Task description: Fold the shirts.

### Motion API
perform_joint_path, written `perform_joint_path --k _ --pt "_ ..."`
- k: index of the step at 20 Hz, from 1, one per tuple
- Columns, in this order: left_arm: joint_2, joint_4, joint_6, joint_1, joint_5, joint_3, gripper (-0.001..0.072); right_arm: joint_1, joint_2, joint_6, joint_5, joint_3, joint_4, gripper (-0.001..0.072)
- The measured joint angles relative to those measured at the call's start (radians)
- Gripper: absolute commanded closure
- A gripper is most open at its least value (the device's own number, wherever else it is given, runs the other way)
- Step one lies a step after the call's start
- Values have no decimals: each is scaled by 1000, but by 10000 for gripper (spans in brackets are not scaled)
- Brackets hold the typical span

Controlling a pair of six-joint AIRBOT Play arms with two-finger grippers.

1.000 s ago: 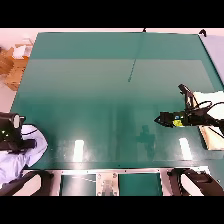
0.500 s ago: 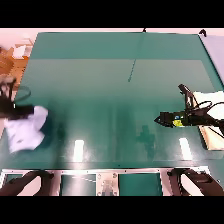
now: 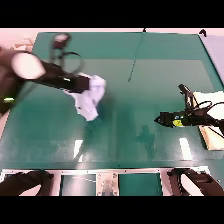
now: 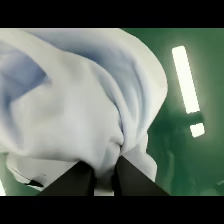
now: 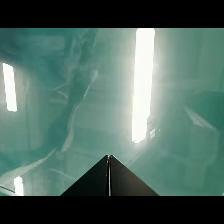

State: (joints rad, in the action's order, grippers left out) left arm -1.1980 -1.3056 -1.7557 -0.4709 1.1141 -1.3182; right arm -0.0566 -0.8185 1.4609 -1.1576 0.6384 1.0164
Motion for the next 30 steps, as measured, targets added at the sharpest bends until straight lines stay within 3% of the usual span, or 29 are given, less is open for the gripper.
perform_joint_path --k 1,2,3,5,6,10,15,18,24,26,27,28,29,30 --pt "-51 24 -4 -35 -29 -3 -13 0 0 0 9 0 0 696" --pt "-97 52 -6 -61 -48 -6 -10 0 0 0 16 0 0 693" --pt "-135 78 -5 -76 -57 -7 -9 0 0 0 23 0 -1 631" --pt "-175 114 9 -75 -51 -19 -9 0 0 0 35 0 -2 283" --pt "-187 127 23 -62 -19 -27 -8 0 0 0 44 0 -7 272" --pt "-182 107 66 56 134 -65 -8 0 -38 -40 89 0 -80 272" --pt "-171 121 96 159 229 36 -8 10 -258 -128 156 53 -181 364" --pt "-169 209 126 125 173 204 -8 60 -461 -158 172 150 -204 392" --pt "-169 377 161 17 -102 430 -7 200 -775 -177 175 367 -244 393" --pt "-169 397 164 -2 -161 462 -5 232 -837 -178 170 414 -261 533" --pt "-169 402 164 -6 -182 475 83 244 -861 -178 172 428 -267 666" --pt "-172 408 164 -11 -206 486 412 253 -879 -178 173 439 -273 697" --pt "-175 414 164 -14 -222 493 673 257 -892 -178 170 448 -277 698" --pt "-181 414 164 -17 -238 499 681 258 -900 -179 167 458 -275 698"
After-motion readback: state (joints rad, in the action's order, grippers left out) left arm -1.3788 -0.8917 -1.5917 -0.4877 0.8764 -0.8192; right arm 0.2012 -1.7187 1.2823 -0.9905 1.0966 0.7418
